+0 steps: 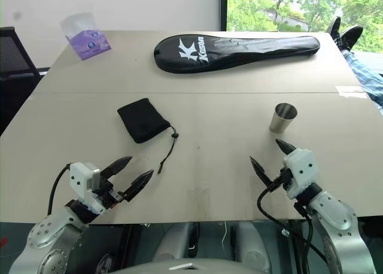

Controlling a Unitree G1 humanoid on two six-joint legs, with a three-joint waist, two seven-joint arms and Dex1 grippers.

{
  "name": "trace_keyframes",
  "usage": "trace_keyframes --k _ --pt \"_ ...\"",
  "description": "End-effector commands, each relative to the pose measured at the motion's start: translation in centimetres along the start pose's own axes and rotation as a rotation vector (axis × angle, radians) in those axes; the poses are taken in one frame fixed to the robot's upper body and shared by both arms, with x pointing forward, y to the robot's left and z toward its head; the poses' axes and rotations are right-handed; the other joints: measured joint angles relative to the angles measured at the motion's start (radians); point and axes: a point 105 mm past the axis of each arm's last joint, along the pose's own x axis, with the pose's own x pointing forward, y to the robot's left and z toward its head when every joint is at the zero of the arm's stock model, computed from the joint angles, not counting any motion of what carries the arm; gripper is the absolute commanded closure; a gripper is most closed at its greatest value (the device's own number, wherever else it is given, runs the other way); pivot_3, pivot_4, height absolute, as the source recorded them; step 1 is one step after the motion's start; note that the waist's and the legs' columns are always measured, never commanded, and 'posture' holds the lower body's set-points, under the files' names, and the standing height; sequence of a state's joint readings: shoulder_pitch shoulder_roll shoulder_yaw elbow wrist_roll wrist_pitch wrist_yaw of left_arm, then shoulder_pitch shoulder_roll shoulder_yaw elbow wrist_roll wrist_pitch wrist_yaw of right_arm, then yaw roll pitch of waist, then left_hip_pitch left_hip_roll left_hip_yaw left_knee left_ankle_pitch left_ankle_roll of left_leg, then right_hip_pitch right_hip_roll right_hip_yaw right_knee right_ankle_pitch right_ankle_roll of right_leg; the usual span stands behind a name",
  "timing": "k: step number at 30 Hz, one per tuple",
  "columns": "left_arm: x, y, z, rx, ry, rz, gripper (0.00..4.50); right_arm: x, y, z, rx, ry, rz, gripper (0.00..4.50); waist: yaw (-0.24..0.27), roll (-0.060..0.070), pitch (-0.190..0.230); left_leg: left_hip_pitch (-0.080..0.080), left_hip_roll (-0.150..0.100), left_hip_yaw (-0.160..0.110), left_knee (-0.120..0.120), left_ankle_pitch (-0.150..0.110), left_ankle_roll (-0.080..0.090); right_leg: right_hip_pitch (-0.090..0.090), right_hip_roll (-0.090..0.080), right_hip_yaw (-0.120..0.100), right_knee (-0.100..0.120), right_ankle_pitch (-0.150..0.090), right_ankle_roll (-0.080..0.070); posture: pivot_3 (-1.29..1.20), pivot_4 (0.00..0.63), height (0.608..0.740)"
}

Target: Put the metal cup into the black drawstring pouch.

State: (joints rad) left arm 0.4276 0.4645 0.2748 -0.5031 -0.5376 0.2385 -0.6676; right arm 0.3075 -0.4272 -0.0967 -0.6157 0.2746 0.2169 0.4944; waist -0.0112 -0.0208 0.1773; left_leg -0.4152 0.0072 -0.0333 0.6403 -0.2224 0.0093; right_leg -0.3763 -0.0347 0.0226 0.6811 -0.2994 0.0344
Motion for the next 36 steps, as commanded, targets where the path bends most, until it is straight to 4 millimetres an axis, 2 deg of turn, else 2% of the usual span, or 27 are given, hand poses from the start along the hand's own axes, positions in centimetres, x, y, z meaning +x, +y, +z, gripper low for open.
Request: trace_keyframes --k 1,4,8,12,15,17,19,21,26,36 --pt "0.1 -0.1 2.4 0.048 -0.055 0.006 0.0 0.3 0.1 2.7 -0.043 -0.092 0.011 0.03 0.0 0.0 0.0 0.0 0.0 0.0 0.0 0.0 0.0 0.0 0.0 0.0 0.0 0.0 0.0 0.0 0.15 0.74" --pt "0.4 0.3 3.4 0.056 -0.071 0.035 0.0 1.5 1.1 4.9 -0.04 -0.184 0.063 0.03 -0.002 0.0 0.0 0.0 0.0 0.0 0.0 0.0 0.0 0.0 0.0 0.0 0.001 0.0 0.0 0.0 0.15 0.74" --pt "0.7 -0.1 4.6 0.066 -0.082 0.079 0.0 1.9 2.2 6.4 -0.04 -0.247 0.174 0.03 -0.001 0.0 -0.001 0.0 0.0 0.0 0.001 0.0 0.0 0.0 0.001 0.0 0.001 0.0 0.0 0.0 0.15 0.74" --pt "1.1 0.3 5.9 0.163 -0.054 0.141 0.0 2.0 3.8 7.6 -0.038 -0.287 0.337 0.03 0.001 0.0 -0.001 0.0 0.0 -0.001 0.001 0.0 0.0 0.001 0.0 0.0 0.0 0.0 0.0 0.0 0.15 0.74" --pt "1.9 0.9 6.0 0.25 0.006 0.242 0.0 1.4 4.7 7.2 -0.063 -0.262 0.453 0.03 0.0 0.0 -0.001 0.001 0.0 -0.001 0.001 0.0 0.0 0.002 0.001 0.0 0.001 0.0 0.0 0.0 0.15 0.74" --pt "2.7 0.8 5.8 0.396 0.103 0.287 0.0 0.9 4.9 7.0 -0.068 -0.24 0.498 0.03 0.002 0.0 -0.001 0.001 -0.001 -0.002 0.001 0.0 0.0 0.002 0.001 -0.001 0.001 0.0 0.0 0.0 0.15 0.74" --pt "2.8 1.3 5.5 0.508 0.206 0.367 0.0 0.8 4.9 6.8 -0.074 -0.228 0.5 0.03 0.002 0.0 -0.001 0.001 -0.001 -0.002 0.001 0.0 0.0 0.002 0.002 -0.001 0.001 0.0 0.0 0.0 0.15 0.74" --pt "3.2 1.7 5.9 0.581 0.236 0.418 0.0 0.8 4.9 6.7 -0.086 -0.222 0.5 0.03 0.001 0.0 -0.001 0.001 -0.001 -0.002 0.001 0.0 0.0 0.002 0.004 -0.001 0.001 0.0 0.0 0.0 0.15 0.74" --pt "4.7 2.5 5.6 0.785 0.334 0.434 0.0 1.1 4.9 6.9 -0.092 -0.23 0.456 0.03 -0.001 0.0 -0.001 0.001 -0.001 -0.002 0.001 0.0 0.0 0.002 0.004 0.0 0.002 0.001 0.0 0.0 0.15 0.74" --pt "8.1 3.8 5.2 0.958 0.369 0.483 0.0 1.0 4.7 6.8 -0.096 -0.227 0.382 0.03 0.004 0.0 -0.001 0.001 -0.002 -0.001 0.001 0.0 0.0 0.001 0.002 -0.001 0.003 0.001 0.0 0.0 0.15 0.74"
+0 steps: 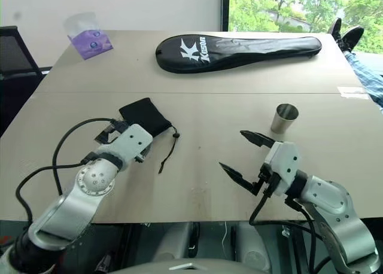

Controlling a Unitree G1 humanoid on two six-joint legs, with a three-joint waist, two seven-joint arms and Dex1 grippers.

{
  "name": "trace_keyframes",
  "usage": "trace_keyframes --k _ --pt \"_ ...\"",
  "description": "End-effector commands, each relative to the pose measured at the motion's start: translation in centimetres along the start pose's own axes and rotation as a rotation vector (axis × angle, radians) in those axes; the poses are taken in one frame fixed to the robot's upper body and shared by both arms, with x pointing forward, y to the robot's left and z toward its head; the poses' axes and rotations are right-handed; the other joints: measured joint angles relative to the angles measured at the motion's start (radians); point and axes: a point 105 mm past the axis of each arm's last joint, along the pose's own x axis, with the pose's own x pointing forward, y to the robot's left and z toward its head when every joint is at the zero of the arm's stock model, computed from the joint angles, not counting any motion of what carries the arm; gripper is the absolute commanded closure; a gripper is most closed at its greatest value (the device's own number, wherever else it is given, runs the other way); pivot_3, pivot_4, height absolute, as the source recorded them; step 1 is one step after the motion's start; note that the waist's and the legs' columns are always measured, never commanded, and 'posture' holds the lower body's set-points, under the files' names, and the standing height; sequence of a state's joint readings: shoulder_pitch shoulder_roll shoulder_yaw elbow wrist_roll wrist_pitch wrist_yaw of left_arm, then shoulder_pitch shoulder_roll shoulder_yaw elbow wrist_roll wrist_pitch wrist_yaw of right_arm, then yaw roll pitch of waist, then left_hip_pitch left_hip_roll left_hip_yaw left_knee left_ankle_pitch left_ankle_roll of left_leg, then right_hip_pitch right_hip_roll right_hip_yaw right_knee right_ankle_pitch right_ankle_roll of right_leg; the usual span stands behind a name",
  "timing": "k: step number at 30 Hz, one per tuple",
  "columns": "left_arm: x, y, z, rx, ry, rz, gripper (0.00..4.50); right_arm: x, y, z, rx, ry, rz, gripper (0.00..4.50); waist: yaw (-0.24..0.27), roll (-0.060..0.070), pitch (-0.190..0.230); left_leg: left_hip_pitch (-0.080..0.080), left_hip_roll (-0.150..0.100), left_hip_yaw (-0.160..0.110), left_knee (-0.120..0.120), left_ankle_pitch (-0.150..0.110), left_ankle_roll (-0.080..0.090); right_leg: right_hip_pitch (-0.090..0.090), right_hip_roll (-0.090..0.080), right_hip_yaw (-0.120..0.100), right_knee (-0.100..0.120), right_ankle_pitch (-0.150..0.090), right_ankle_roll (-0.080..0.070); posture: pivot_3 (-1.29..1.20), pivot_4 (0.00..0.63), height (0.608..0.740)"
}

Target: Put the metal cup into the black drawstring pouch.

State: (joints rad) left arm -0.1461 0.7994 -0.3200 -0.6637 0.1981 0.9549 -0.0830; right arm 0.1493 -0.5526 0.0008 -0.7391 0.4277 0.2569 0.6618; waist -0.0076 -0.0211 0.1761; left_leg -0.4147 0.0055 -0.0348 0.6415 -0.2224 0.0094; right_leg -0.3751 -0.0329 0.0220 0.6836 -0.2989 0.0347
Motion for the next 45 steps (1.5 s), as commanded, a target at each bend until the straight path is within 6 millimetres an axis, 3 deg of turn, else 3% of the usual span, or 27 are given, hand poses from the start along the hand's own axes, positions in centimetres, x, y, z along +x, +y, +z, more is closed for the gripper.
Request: trace_keyframes --k 1,9,12,16,17,19,21,22,24,27,32,39,45 --pt "1.0 0.6 1.0 0.056 -0.027 0.064 0.0 -0.1 0.0 1.2 -0.046 -0.037 -0.022 0.03 0.0 0.0 0.0 0.0 0.0 0.0 0.0 0.0 0.0 0.0 0.0 0.0 0.0 0.0 0.0 0.0 0.15 0.74" --pt "2.9 0.8 2.0 0.088 -0.04 0.11 0.0 -0.1 -0.3 1.2 -0.058 -0.036 -0.051 0.03 -0.002 0.0 0.0 0.0 0.0 0.0 0.0 0.0 0.0 -0.001 0.0 0.0 0.002 0.0 0.0 0.0 0.15 0.74" --pt "3.1 0.8 2.1 0.097 -0.042 0.122 1.22 -0.1 -0.4 1.1 -0.065 -0.032 -0.062 0.0 -0.002 0.0 0.0 0.0 -0.001 0.0 0.0 0.0 0.0 -0.002 0.0 0.0 0.004 0.0 0.0 0.0 0.15 0.74" --pt "3.1 0.2 1.8 0.073 -0.025 0.084 3.49 -0.2 -2.0 1.3 -0.064 -0.031 -0.183 0.0 -0.002 0.0 0.0 0.0 -0.001 0.0 0.0 0.0 0.0 -0.002 0.0 0.0 0.004 0.0 0.0 0.0 0.15 0.74" --pt "3.1 0.2 1.7 0.06 -0.016 0.079 3.67 -0.3 -2.4 1.4 -0.054 -0.027 -0.21 0.0 -0.002 0.0 0.0 0.0 -0.001 0.0 0.0 0.0 0.0 -0.002 0.0 0.0 0.004 0.0 0.0 0.0 0.15 0.74" --pt "3.4 0.1 1.2 -0.004 0.019 0.06 4.47 -0.5 -3.5 1.7 -0.009 -0.022 -0.267 0.0 -0.002 0.0 0.0 0.0 -0.001 0.0 0.001 0.0 0.0 -0.002 -0.001 0.001 0.005 0.0 0.0 0.0 0.15 0.74" --pt "3.6 0.0 0.8 -0.087 0.058 0.028 4.47 -1.0 -4.4 2.1 0.031 0.018 -0.303 0.0 -0.002 0.0 0.0 0.0 -0.001 0.0 0.002 0.0 0.0 -0.002 -0.001 0.0 0.006 0.0 0.0 0.0 0.15 0.74" --pt "3.6 -0.1 0.7 -0.117 0.069 0.009 4.47 -1.4 -5.1 2.3 -0.028 0.088 -0.331 0.0 -0.002 0.0 0.0 0.0 -0.001 0.0 0.002 0.0 0.0 -0.002 -0.001 0.0 0.006 0.0 0.0 0.0 0.15 0.74" --pt "3.7 -0.1 0.8 -0.168 0.06 -0.019 4.47 -2.4 -7.9 2.8 -0.121 0.218 -0.453 0.0 -0.005 0.0 0.001 -0.001 -0.001 0.001 0.004 0.0 0.0 -0.004 -0.001 0.0 0.01 0.0 0.0 0.0 0.15 0.74" --pt "3.7 0.1 1.5 -0.207 0.026 -0.035 4.47 -3.0 -11.3 2.7 -0.072 0.33 -0.509 0.0 -0.005 0.0 0.0 -0.001 -0.001 0.001 0.006 0.0 0.0 -0.003 -0.002 0.0 0.011 0.0 0.0 0.0 0.15 0.74" --pt "4.2 1.0 1.8 -0.222 0.019 0.002 4.47 -4.1 -15.4 0.3 0.077 0.522 -0.603 0.0 -0.001 0.0 0.0 -0.002 -0.001 0.0 0.006 0.0 0.0 -0.003 -0.002 0.0 0.011 0.0 0.0 0.0 0.15 0.74" --pt "3.7 1.2 2.1 -0.233 0.014 0.03 4.47 -4.3 -19.0 -2.3 0.219 0.626 -0.634 0.0 -0.006 0.0 0.001 -0.003 -0.002 0.001 0.006 -0.001 0.002 -0.004 -0.002 0.001 0.011 0.0 0.0 0.0 0.15 0.74" --pt "2.9 1.4 1.8 -0.245 0.028 0.065 4.47 -4.5 -20.3 -3.9 0.29 0.706 -0.587 0.0 -0.006 0.0 0.001 -0.003 -0.002 0.003 0.006 -0.001 0.002 -0.005 -0.002 0.003 0.01 0.0 0.0 0.0 0.15 0.74"
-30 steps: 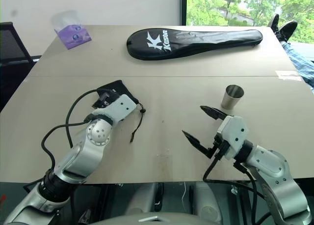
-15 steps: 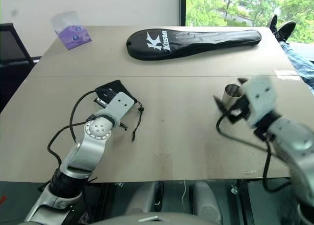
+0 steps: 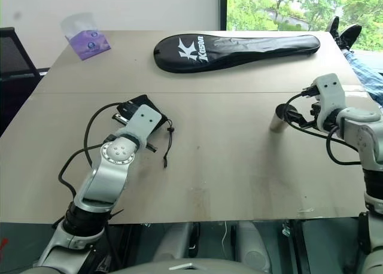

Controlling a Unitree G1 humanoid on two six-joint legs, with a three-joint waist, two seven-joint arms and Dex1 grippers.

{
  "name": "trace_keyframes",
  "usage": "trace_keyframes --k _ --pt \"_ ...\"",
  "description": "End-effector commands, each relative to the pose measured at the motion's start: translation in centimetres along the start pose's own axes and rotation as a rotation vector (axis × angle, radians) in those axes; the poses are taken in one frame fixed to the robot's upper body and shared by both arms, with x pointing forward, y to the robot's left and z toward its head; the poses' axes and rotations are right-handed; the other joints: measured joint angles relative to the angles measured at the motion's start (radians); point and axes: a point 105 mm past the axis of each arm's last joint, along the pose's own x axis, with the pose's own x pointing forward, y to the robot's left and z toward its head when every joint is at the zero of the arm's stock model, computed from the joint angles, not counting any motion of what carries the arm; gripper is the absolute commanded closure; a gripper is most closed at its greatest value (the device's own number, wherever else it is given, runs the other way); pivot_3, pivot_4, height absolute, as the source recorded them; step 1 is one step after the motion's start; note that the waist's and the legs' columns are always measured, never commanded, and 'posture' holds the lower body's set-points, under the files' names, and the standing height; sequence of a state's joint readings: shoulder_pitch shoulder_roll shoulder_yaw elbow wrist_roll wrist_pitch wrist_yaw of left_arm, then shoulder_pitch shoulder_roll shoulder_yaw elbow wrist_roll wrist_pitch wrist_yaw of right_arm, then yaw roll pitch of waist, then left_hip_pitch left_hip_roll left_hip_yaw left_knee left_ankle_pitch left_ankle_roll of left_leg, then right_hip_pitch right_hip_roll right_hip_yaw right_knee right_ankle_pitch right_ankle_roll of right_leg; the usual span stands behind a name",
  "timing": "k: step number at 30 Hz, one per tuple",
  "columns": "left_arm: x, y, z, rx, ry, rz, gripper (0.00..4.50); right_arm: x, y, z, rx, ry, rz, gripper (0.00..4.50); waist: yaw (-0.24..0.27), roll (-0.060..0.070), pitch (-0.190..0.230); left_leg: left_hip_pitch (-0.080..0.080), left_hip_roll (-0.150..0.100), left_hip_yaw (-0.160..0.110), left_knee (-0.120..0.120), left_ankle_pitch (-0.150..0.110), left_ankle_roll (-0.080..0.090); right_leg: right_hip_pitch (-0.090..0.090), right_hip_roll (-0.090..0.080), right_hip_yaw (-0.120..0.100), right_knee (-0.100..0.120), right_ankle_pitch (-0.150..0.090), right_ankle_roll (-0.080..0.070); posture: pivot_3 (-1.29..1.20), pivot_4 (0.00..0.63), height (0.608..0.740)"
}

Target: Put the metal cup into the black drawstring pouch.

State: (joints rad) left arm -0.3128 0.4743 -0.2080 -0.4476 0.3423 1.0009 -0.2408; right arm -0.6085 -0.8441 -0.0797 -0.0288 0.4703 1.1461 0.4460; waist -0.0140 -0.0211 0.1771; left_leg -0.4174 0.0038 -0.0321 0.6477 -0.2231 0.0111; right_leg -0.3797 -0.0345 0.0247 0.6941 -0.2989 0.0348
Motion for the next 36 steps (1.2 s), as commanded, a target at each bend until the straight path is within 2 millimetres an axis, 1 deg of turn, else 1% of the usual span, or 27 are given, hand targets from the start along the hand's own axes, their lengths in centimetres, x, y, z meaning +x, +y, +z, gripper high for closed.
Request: trace_keyframes --k 1,2,3,4,5,6,9,10,11,12,15,17,20,25,27,29,32,36 --pt "-0.9 1.0 1.0 -0.002 -0.04 0.06 4.47 0.2 -0.6 0.8 -0.032 0.003 0.016 0.0 0.001 0.0 0.0 0.0 0.0 0.0 0.0 0.0 0.0 0.0 0.0 0.0 0.0 0.0 0.0 0.0 0.15 0.74" --pt "-0.9 1.0 1.0 -0.003 -0.04 0.063 4.47 0.5 -0.6 0.8 -0.047 0.013 0.023 0.0 0.001 0.0 0.0 0.0 0.0 0.0 0.0 0.0 0.0 0.0 0.0 0.0 0.0 0.0 0.0 0.0 0.15 0.74" --pt "-1.0 1.1 1.0 -0.004 -0.04 0.066 4.5 0.8 -0.5 0.8 -0.068 0.021 0.043 0.56 0.001 0.0 0.0 0.0 0.0 0.0 0.0 0.0 0.0 0.0 0.0 0.0 0.0 0.0 0.0 0.0 0.15 0.74" --pt "-1.0 1.1 1.0 -0.002 -0.044 0.07 4.5 1.0 -0.3 1.0 -0.084 0.024 0.06 0.84 0.001 0.0 0.0 0.0 0.0 0.0 0.0 0.0 0.0 0.0 0.0 0.0 0.0 0.0 0.0 0.0 0.15 0.74" --pt "-1.0 1.3 1.1 -0.002 -0.046 0.073 4.5 1.2 -0.1 1.1 -0.099 0.025 0.078 1.23 0.0 0.0 0.0 0.0 0.0 0.0 0.0 0.0 0.0 0.0 0.0 0.0 0.0 0.0 0.0 0.0 0.15 0.74" --pt "-1.0 1.4 1.2 -0.003 -0.048 0.073 4.5 1.2 0.2 1.3 -0.112 0.021 0.096 1.83 0.0 0.0 0.0 0.0 0.0 0.0 0.0 0.0 0.0 0.0 0.0 0.0 0.0 0.0 0.0 0.0 0.15 0.74" --pt "-1.0 1.6 1.6 -0.007 -0.058 0.064 4.5 1.0 1.0 1.6 -0.14 -0.004 0.145 3.29 0.001 0.0 0.0 0.0 0.0 0.0 0.0 0.0 0.0 0.0 0.0 0.0 0.0 0.0 0.0 0.0 0.15 0.74" --pt "-1.0 1.6 1.8 -0.013 -0.058 0.048 4.5 0.8 1.3 1.8 -0.147 -0.028 0.163 3.64 0.001 0.0 0.0 0.0 0.0 0.0 0.0 0.0 0.0 0.0 0.0 -0.001 0.0 0.0 0.0 0.0 0.15 0.74" --pt "-0.9 1.6 1.9 -0.023 -0.058 0.031 4.5 0.5 1.7 1.9 -0.142 -0.051 0.182 4.17 0.002 0.0 0.0 0.0 0.0 0.0 0.0 0.0 0.0 0.0 0.0 -0.001 0.0 0.0 0.0 0.0 0.15 0.74" --pt "-0.9 1.6 2.0 -0.029 -0.057 0.02 4.5 0.3 1.9 2.0 -0.137 -0.067 0.194 4.36 0.002 0.0 0.0 0.0 0.0 -0.001 0.0 0.0 0.0 0.0 0.0 -0.001 0.0 0.0 0.0 0.0 0.15 0.74" --pt "-0.9 1.5 2.4 -0.086 -0.052 -0.041 4.5 -0.9 3.1 1.8 -0.104 -0.119 0.265 4.36 0.006 0.0 0.0 -0.001 0.0 -0.002 0.001 0.0 0.0 0.0 0.0 -0.002 0.0 0.0 0.0 0.0 0.15 0.74" --pt "-0.9 1.1 2.9 -0.131 -0.056 -0.111 4.5 -1.9 4.2 1.9 -0.05 -0.18 0.319 4.36 0.006 0.0 0.0 -0.001 0.0 -0.002 0.001 0.0 0.0 0.0 0.0 -0.003 0.0 0.0 0.0 0.0 0.15 0.74" --pt "-0.6 0.5 3.8 -0.232 -0.034 -0.244 4.5 -3.6 6.7 1.3 0.014 -0.254 0.392 4.36 0.004 0.0 0.0 -0.002 0.0 -0.003 0.001 0.0 0.0 0.0 0.0 -0.003 0.0 0.0 0.0 0.0 0.15 0.74" --pt "0.1 -0.6 4.6 -0.395 0.041 -0.433 4.5 -5.7 10.3 0.8 0.098 -0.368 0.49 4.36 -0.002 0.0 0.001 -0.001 0.0 -0.002 0.001 0.0 0.0 0.0 0.002 -0.005 0.0 0.0 0.001 0.0 0.15 0.74" --pt "0.3 -1.5 5.3 -0.467 0.049 -0.546 4.5 -6.5 12.5 0.6 0.155 -0.441 0.561 4.36 -0.002 0.0 0.0 -0.001 0.0 -0.001 0.001 0.0 0.0 0.0 0.002 -0.005 0.0 0.0 0.001 0.0 0.15 0.74" --pt "0.7 -2.3 6.0 -0.576 0.068 -0.655 4.5 -6.7 14.7 0.0 0.196 -0.472 0.594 4.36 0.0 0.0 0.0 -0.001 0.0 -0.002 0.0 0.0 0.0 0.0 0.002 -0.006 0.001 0.0 0.0 0.0 0.15 0.74" --pt "1.1 -2.7 6.3 -0.696 0.108 -0.746 4.5 -6.5 16.7 -0.4 0.219 -0.506 0.616 4.36 -0.001 0.001 0.001 -0.001 0.0 -0.002 0.001 0.0 0.0 0.0 0.003 -0.006 0.001 0.0 0.001 0.0 0.15 0.74" --pt "1.3 -3.3 6.3 -0.75 0.141 -0.842 4.5 -5.4 18.6 -0.2 0.22 -0.564 0.653 4.36 -0.006 0.001 0.001 0.001 0.0 0.0 0.001 0.0 0.0 0.0 0.003 -0.005 0.001 0.0 0.001 0.0 0.15 0.74"
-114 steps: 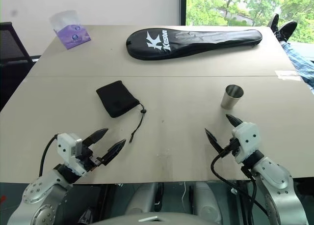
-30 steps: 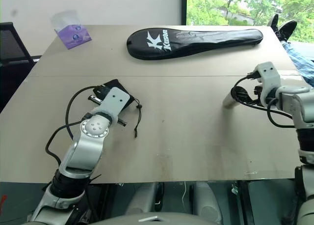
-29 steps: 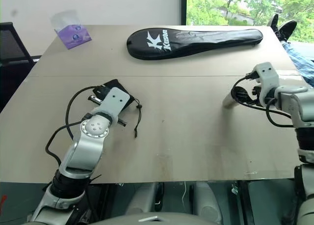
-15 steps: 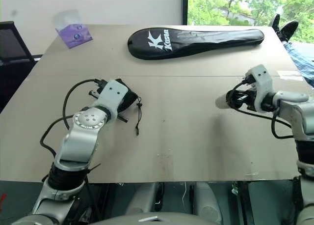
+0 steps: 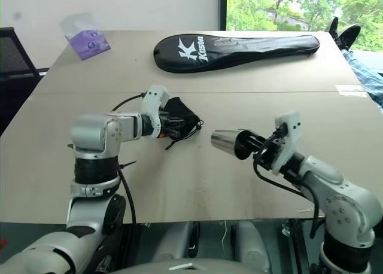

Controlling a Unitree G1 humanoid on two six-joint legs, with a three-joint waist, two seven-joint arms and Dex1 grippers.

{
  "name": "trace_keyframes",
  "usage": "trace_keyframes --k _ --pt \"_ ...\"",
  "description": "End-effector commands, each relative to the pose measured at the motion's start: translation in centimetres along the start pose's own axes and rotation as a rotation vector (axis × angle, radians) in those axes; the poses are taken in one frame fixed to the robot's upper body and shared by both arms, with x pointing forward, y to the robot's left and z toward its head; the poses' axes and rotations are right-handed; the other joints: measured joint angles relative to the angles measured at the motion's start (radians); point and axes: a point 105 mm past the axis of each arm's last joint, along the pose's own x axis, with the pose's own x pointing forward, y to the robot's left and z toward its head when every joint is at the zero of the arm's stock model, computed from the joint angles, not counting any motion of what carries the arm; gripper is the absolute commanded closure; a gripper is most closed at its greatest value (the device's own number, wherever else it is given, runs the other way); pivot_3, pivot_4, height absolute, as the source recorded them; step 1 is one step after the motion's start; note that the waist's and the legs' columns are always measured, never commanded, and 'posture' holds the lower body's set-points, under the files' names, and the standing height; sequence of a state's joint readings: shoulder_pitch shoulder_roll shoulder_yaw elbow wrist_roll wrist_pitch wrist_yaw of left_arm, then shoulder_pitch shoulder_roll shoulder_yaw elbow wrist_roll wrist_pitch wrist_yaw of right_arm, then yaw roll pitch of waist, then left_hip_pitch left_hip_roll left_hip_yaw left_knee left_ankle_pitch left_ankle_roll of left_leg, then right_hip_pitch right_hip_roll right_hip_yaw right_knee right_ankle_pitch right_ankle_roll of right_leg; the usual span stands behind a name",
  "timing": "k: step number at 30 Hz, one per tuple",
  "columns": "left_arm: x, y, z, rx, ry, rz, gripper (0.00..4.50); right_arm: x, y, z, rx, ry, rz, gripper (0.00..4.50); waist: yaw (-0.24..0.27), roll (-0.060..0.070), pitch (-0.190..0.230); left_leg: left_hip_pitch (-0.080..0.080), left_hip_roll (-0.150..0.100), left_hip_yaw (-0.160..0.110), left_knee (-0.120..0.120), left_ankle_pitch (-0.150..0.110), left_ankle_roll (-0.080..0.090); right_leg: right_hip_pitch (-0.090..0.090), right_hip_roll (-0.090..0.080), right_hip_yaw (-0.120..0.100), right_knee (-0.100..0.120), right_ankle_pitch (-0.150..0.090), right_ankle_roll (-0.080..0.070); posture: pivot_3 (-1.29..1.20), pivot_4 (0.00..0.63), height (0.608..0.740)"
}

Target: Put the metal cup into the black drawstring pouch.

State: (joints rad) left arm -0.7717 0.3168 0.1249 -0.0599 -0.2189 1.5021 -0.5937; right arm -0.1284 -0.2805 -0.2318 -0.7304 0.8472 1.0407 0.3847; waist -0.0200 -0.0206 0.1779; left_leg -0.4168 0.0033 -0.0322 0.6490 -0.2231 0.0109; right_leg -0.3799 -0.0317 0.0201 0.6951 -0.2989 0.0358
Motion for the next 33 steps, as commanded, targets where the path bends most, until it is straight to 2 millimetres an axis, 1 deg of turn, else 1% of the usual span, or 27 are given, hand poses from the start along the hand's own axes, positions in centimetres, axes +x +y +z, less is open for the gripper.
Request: trace_keyframes --k 1,4,6,8,10,15,19,21,23,25,29,31,32,33 --pt "0.0 -0.4 0.3 -0.032 0.003 -0.086 4.5 1.5 1.1 0.3 -0.05 -0.082 0.048 4.36 0.0 0.0 0.0 0.0 0.0 0.0 0.0 0.0 0.0 0.0 0.0 0.0 0.0 0.0 0.0 0.0 0.15 0.74" --pt "0.3 -0.2 0.0 -0.087 0.028 -0.141 4.5 3.5 1.4 -0.6 -0.05 -0.109 0.091 4.36 0.0 0.0 0.0 0.001 0.001 -0.001 -0.001 0.0 0.0 0.0 0.001 0.0 0.0 0.0 0.0 0.0 0.15 0.74" --pt "0.4 -0.3 0.1 -0.12 0.036 -0.175 4.5 4.8 1.3 -1.2 -0.063 -0.124 0.107 4.36 0.002 0.0 0.0 0.001 0.0 0.0 -0.001 0.0 -0.001 0.0 0.0 0.0 0.0 0.0 0.0 0.0 0.15 0.74" --pt "0.1 -0.9 0.6 -0.17 0.04 -0.242 4.5 6.6 0.8 -1.6 -0.043 -0.161 0.126 4.36 0.003 0.0 0.0 0.0 0.0 0.0 0.0 0.0 -0.001 0.0 0.0 0.0 0.0 0.0 0.0 0.0 0.15 0.74" --pt "-0.2 -1.2 1.0 -0.207 0.044 -0.275 4.5 7.7 0.3 -2.0 -0.031 -0.19 0.126 4.36 0.003 -0.001 0.0 0.0 0.0 -0.001 0.0 0.001 -0.001 0.0 0.0 -0.001 0.0 0.0 0.0 0.0 0.15 0.74" --pt "-0.8 -1.5 1.3 -0.198 0.065 -0.295 4.5 9.8 -1.1 -3.4 0.021 -0.245 0.1 4.36 0.002 0.0 0.0 0.001 0.0 -0.001 -0.001 0.003 -0.005 0.0 0.0 -0.001 0.0 0.0 0.0 0.0 0.15 0.74" --pt "-1.1 -1.8 1.4 -0.189 0.061 -0.301 4.5 10.9 -1.8 -5.4 0.001 -0.214 0.059 4.36 0.002 0.0 0.0 0.0 0.0 -0.001 -0.001 0.003 -0.006 -0.001 0.0 -0.001 0.0 0.0 0.0 0.0 0.15 0.74" --pt "-1.3 -1.6 1.4 -0.189 0.053 -0.297 4.5 11.4 -2.5 -7.1 -0.042 -0.159 0.009 4.36 0.002 0.0 0.0 0.001 0.0 -0.001 -0.001 0.003 -0.006 0.0 -0.001 -0.001 0.0 0.0 0.0 0.0 0.15 0.74" --pt "-1.4 -1.3 0.9 -0.193 0.049 -0.282 4.5 11.9 -2.9 -9.1 -0.116 -0.085 -0.024 4.36 -0.001 -0.001 0.0 0.001 0.0 -0.001 -0.001 0.003 -0.006 0.0 -0.001 0.0 0.0 0.0 0.0 0.0 0.15 0.74" --pt "-1.5 -1.1 0.3 -0.191 0.049 -0.264 4.5 12.2 -2.9 -10.2 -0.18 -0.045 -0.028 4.36 -0.004 -0.002 -0.001 0.002 0.0 0.0 -0.002 0.003 -0.006 0.0 -0.002 0.001 0.0 0.0 0.0 0.0 0.15 0.74" --pt "-1.7 -1.0 -0.5 -0.181 0.037 -0.245 4.5 12.9 -2.5 -11.4 -0.327 0.011 0.007 4.36 -0.016 -0.003 -0.003 0.005 0.001 -0.001 -0.002 0.004 -0.007 0.003 -0.003 0.001 0.002 0.0 -0.001 0.0 0.15 0.74" --pt "-1.9 -1.1 -0.5 -0.158 0.03 -0.231 4.5 13.3 -3.0 -11.7 -0.43 0.049 -0.008 4.36 -0.019 -0.004 -0.003 0.009 0.001 -0.001 -0.002 0.004 -0.008 0.006 -0.003 0.001 0.002 0.0 -0.001 0.0 0.15 0.74" --pt "-2.0 -1.3 -0.4 -0.14 0.022 -0.231 4.5 13.5 -3.4 -11.7 -0.487 0.066 -0.022 4.36 -0.02 -0.004 -0.003 0.018 0.001 0.0 -0.006 0.003 -0.006 0.013 -0.003 0.002 0.001 0.0 -0.001 0.0 0.15 0.74" --pt "-2.1 -1.5 -0.2 -0.118 0.013 -0.225 4.5 13.6 -3.5 -11.6 -0.522 0.074 -0.013 4.36 -0.021 -0.004 -0.003 0.021 0.001 0.0 -0.007 0.002 -0.005 0.015 -0.003 0.002 0.0 0.0 -0.001 0.0 0.15 0.74"
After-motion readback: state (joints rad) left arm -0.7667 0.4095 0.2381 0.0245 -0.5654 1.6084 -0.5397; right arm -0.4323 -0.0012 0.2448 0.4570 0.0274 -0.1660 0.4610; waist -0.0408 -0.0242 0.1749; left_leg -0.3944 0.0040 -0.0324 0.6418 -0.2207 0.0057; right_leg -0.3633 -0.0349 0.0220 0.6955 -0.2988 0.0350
